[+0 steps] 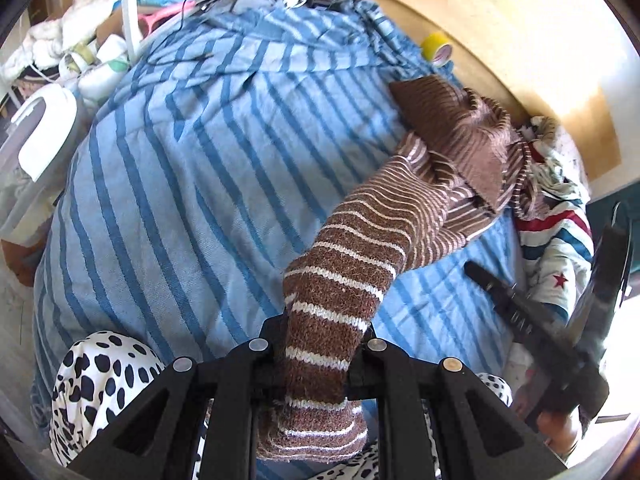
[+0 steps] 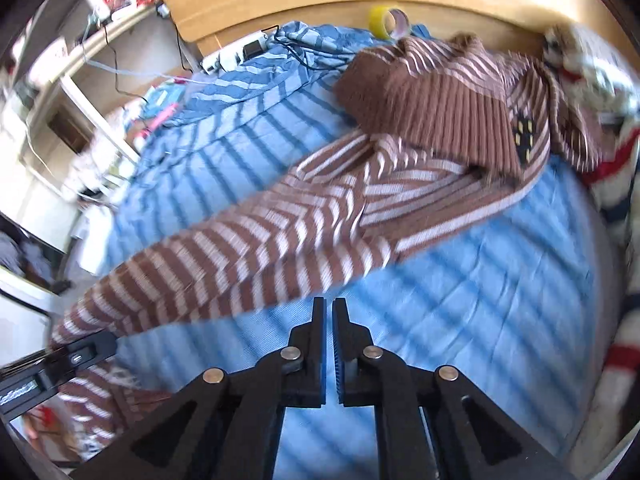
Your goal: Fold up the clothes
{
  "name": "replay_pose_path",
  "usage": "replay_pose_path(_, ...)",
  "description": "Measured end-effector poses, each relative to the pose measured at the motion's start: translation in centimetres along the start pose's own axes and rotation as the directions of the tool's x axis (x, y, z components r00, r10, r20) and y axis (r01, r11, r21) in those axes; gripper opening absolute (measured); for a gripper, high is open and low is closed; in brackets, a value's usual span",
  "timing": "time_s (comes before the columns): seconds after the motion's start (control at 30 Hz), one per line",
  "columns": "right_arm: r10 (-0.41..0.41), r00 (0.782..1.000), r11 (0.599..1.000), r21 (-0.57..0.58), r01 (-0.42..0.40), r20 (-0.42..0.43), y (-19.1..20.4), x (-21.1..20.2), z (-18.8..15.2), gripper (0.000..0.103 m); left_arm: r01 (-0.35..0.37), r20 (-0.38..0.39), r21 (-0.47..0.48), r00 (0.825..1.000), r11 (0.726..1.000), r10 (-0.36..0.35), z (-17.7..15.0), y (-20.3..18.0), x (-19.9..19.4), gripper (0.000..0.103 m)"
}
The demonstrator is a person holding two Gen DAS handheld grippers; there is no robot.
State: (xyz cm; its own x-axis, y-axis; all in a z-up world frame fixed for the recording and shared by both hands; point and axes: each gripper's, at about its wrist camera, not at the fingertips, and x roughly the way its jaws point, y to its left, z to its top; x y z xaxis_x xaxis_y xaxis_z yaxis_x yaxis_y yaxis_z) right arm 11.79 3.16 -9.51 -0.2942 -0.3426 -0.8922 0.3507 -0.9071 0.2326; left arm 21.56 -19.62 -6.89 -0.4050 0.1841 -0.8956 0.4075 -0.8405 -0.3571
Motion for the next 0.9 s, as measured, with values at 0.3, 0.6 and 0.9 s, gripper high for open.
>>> replay_pose_path(0.3,0.038,0.998,0.991,0.123,-0.045,0.058,-1.6,-4.2,-3.6,0.043,0.053,0.002,0.058,0.999,0.997,-0.053,-2.2,-2.2,-1.0,0.016)
replay_pose_path(0.6,0.123,0.99,0.935,0.326,-0.138,0.068,-5.1,-3.6,-2.5,0.058,0.052,0.001,0.112,0.999,0.992,-0.052,-3.0,-4.0,-1.5,0.016)
replay_pose_path(0.9,0.097,0.995,0.914,0.394,-0.094,0.014,-5.6,2.1,0.5,0.064,0.028,-0.001,0.116,1.0,0.993,-0.028,-1.5,-4.0,-1.3,0.016)
